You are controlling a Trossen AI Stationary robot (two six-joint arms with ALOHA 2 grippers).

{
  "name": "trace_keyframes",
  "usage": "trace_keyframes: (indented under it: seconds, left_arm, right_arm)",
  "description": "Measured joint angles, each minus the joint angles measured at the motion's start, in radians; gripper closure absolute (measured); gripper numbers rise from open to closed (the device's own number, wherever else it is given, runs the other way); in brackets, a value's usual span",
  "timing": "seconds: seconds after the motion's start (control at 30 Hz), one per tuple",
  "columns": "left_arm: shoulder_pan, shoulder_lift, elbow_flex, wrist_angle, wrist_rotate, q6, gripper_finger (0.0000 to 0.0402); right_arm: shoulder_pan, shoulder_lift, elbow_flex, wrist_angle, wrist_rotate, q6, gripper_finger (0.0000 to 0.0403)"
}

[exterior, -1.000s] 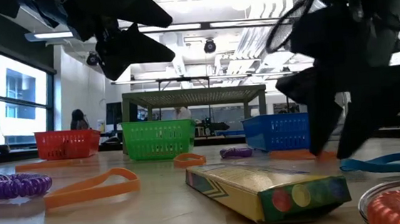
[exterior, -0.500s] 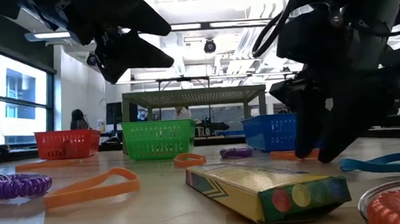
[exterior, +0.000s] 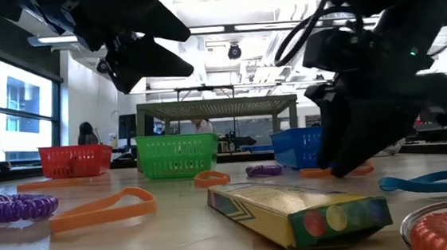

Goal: Pick & Place Office Desk Supplies
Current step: Put the orange rubber band into the green bin

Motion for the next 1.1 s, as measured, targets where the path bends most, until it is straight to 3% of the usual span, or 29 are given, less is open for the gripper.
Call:
trace_keyframes:
  seconds: [0.57,0.7,0.9,1.1]
  left_arm:
    - [0.000,0.000,0.000,-0.003,0.000,0.000,0.0187]
    - [0.000,0.000,0.000,-0.003,0.000,0.000,0.0187]
    - [0.000,0.000,0.000,-0.003,0.000,0.000,0.0187]
    - [0.000,0.000,0.000,-0.003,0.000,0.001,0.0187]
  right_arm:
    - [-0.055,0.006,0.003,-0.092,-0.149,0.120,0.0281]
    - [-0.056,0.006,0.002,-0.095,-0.152,0.096,0.0311]
    - [-0.055,0.006,0.001,-0.099,-0.153,0.065,0.0389]
    - [-0.046,0.006,-0.001,-0.090,-0.133,0.041,0.0400]
